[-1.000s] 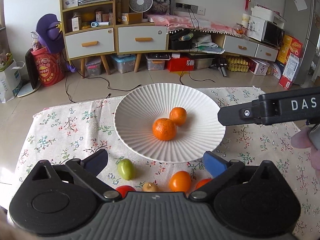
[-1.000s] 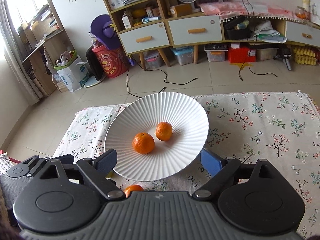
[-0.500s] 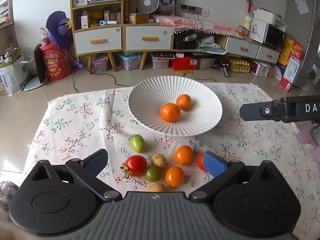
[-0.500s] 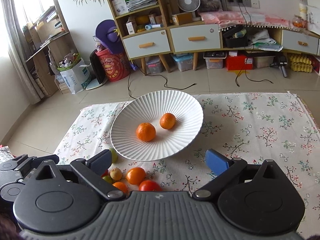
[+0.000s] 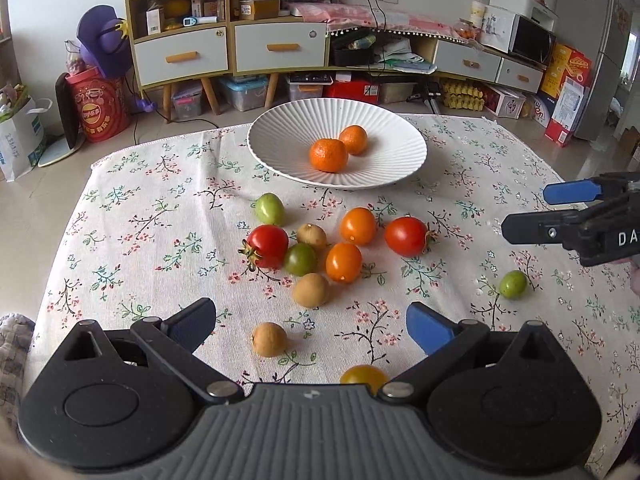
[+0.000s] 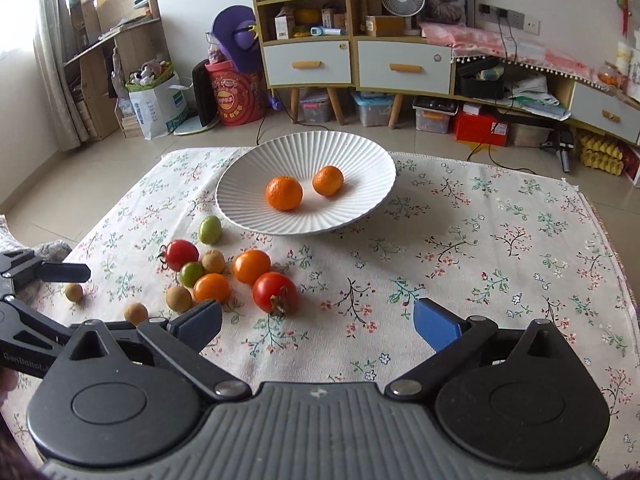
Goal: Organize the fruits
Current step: 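Withdraw the right tool from the bowl toward the green tomato, then grasp the green tomato with the right tool while the left tool grasps a yellow tomato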
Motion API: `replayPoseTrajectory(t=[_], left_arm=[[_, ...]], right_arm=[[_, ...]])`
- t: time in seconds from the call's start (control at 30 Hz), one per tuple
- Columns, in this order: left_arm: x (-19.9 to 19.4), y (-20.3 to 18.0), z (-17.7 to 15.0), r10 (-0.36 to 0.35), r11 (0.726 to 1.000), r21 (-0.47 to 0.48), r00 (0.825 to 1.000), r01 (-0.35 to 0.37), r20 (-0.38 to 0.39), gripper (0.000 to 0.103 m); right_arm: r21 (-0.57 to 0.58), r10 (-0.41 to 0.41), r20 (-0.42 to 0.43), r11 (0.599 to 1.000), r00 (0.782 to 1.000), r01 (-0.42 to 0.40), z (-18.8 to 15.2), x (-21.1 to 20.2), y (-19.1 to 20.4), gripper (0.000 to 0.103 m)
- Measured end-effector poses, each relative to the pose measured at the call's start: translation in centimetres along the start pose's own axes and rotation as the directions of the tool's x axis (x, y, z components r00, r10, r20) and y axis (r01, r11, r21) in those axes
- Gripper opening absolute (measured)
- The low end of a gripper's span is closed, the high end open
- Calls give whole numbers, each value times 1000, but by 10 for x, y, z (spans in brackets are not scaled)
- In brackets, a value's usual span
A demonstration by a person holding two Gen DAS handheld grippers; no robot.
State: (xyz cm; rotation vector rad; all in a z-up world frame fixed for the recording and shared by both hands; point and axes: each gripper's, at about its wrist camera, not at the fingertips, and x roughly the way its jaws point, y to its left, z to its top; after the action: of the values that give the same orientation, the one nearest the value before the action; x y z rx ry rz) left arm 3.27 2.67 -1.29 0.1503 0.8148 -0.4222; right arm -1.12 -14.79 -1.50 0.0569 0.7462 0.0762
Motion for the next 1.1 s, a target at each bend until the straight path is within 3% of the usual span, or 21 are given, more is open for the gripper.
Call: replayPoseTrajectory(t=[0.43,0.9,0.97,1.1], left_arm=[[6,-22,-45,-66,995,71,996,70,-58,95],[13,-26,-57,-111,991,64,990,116,-84,95],[14,-24,-56,-122,991,44,989,127,-88,92],[15,-21,-55,-142,989,17,985,145,-94,77]], right_arm=[[-60,-20,-113,998,993,14,-48,12,-3,102],[-17,-24,-211,1000,977,20,-62,24,-16,98],[1,-24,-219,1000,975,25,-62,26,-19,96],[-1,-31,-212,1000,977,32,-61,24,-21,88]])
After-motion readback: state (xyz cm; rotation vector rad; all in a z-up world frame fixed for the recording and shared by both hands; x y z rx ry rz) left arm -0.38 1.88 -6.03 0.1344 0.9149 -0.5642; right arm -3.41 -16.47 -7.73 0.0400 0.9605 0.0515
